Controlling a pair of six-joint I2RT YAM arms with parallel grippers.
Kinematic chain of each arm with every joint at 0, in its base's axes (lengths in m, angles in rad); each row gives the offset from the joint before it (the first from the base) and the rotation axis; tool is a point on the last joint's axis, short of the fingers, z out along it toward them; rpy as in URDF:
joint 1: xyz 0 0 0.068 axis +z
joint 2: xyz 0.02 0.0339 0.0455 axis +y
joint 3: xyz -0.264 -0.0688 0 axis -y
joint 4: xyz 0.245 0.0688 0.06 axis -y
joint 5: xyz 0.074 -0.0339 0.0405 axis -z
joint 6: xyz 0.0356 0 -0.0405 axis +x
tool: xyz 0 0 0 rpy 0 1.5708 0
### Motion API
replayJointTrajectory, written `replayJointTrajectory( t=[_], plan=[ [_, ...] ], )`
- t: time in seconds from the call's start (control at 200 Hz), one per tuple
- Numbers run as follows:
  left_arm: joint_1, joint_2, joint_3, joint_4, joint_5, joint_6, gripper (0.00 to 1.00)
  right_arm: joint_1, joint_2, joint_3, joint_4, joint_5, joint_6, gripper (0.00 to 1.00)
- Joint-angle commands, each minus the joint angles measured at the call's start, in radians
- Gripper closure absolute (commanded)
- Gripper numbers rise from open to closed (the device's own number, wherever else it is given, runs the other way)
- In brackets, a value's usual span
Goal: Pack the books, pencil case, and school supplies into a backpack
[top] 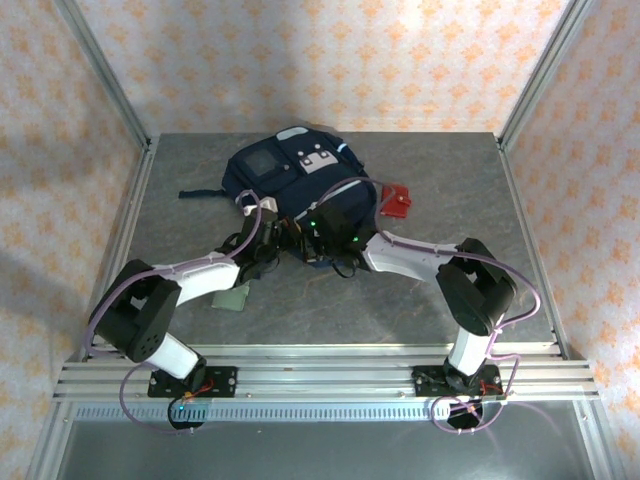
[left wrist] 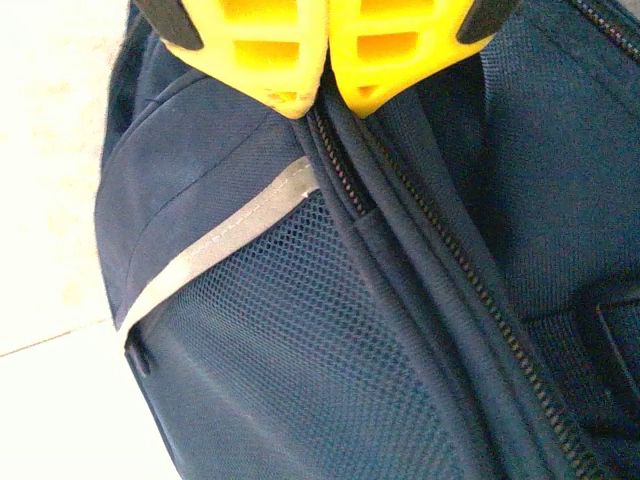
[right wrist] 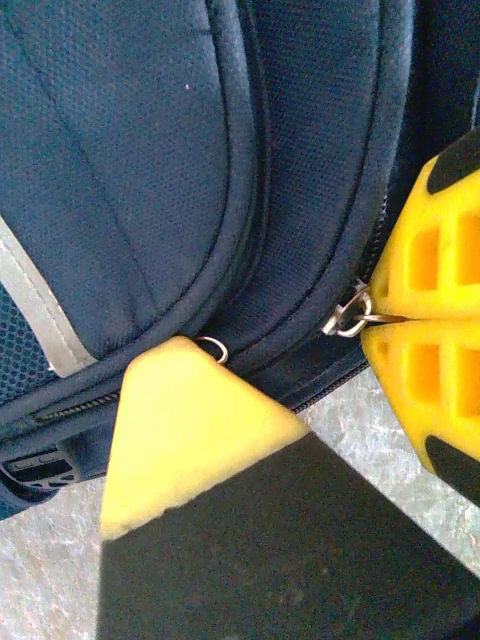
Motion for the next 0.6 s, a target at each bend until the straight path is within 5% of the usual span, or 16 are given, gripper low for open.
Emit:
replayJointTrajectory(
  t=[0.0, 0.435, 0.596],
  plan=[
    [0.020, 0.016, 0.042, 0.022, -0.061, 0.028, 1.00, 0.004, -0.026, 0.033, -0.035, 0.002, -0.022, 1.00],
    [0.081, -0.075, 0.030, -0.031, 0.010, 0.092, 1.00, -0.279, -0.117, -0.126, -0.189, 0.191, -0.036, 1.00],
    [0.079, -0.062, 0.055, -0.023, 0.050, 0.127, 1.00, -0.281, -0.149, -0.136, -0.145, 0.169, -0.042, 1.00]
  ],
)
